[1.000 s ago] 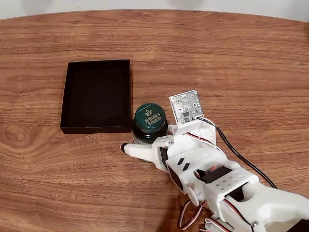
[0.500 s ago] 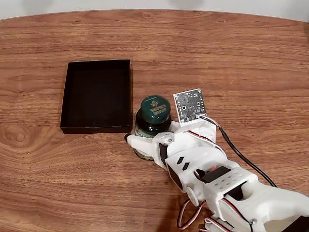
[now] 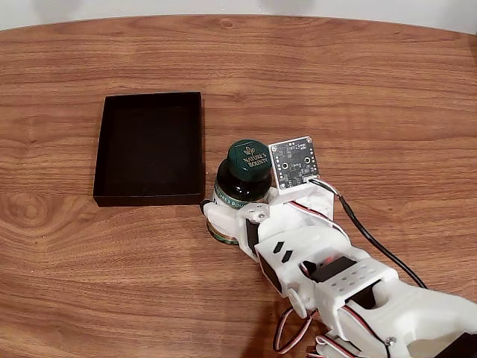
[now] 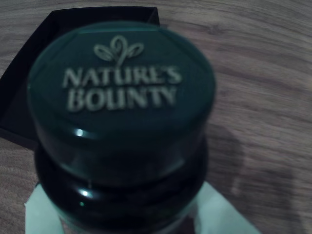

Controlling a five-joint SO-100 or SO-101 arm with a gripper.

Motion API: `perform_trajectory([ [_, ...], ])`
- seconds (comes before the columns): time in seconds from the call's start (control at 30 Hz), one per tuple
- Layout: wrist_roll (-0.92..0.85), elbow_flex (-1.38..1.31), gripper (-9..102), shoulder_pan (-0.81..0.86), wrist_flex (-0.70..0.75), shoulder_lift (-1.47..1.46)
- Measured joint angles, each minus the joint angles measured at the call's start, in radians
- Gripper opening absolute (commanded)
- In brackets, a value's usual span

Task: Pick up the pill bottle and place it in the black box.

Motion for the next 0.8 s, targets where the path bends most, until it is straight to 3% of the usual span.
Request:
perform_trajectory([
  [0.37, 0.025, -0.002, 18, 0.0, -0.021, 0.034],
  [0.6, 0.021, -0.123, 18, 0.0, 0.193, 0.078],
  [0.8, 0.02, -0.227, 17, -0.005, 0.241, 0.078],
])
